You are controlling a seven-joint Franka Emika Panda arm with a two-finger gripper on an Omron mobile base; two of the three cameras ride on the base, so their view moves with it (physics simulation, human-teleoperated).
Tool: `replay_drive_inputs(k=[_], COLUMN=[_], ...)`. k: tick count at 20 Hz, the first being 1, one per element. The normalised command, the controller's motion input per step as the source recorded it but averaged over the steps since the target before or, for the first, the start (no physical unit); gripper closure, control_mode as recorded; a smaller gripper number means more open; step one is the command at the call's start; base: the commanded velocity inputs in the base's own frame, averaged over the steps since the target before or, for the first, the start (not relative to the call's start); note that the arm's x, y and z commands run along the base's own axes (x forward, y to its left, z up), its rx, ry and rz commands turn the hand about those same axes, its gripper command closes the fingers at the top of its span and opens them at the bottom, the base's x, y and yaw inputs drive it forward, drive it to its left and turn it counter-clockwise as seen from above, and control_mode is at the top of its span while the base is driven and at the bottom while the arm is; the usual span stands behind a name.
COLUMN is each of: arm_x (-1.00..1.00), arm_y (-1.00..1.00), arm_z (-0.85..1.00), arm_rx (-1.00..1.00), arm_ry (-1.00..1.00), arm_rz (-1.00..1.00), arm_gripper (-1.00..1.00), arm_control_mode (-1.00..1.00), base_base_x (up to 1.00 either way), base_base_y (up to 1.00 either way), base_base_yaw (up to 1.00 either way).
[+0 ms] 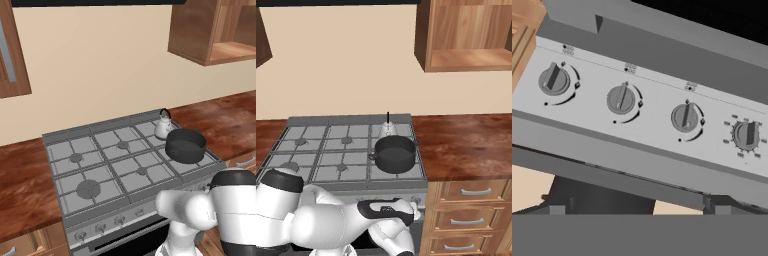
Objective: Pick the kettle from the cabinet and place it on a stove burner. Then pick the pot from the counter and place it on another stove burner. Finally, turn both burners on.
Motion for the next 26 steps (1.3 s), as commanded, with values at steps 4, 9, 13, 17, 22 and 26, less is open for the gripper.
replay_drive_inputs(k=[4,9,13,17,22,26], arm_x=[0.1,0.1,0.11,0.18,0.1,0.02], arm_y=[0.0,0.0,0.01,0.01,0.0,0.0], arm_z=[-0.03,-0.07,-0.13,-0.13,-0.15,-0.21], arm_rx=[0.0,0.0,0.0,0.0,0.0,0.0], arm_ry=[0.0,0.0,0.0,0.0,0.0,0.0], arm_rz=[-0.03,-0.03,-0.02,-0.01,0.0,0.0], arm_gripper=[-1.0,-1.0,-1.0,-1.0,-1.0,-1.0], arm_control_mode=[-1.0,-1.0,-1.0,-1.0,-1.0,-1.0], base_base_x=[0.0,0.0,0.0,0.0,0.0,0.0], base_base_y=[0.0,0.0,0.0,0.0,0.0,0.0], base_base_yaw=[0.0,0.0,0.0,0.0,0.0,0.0])
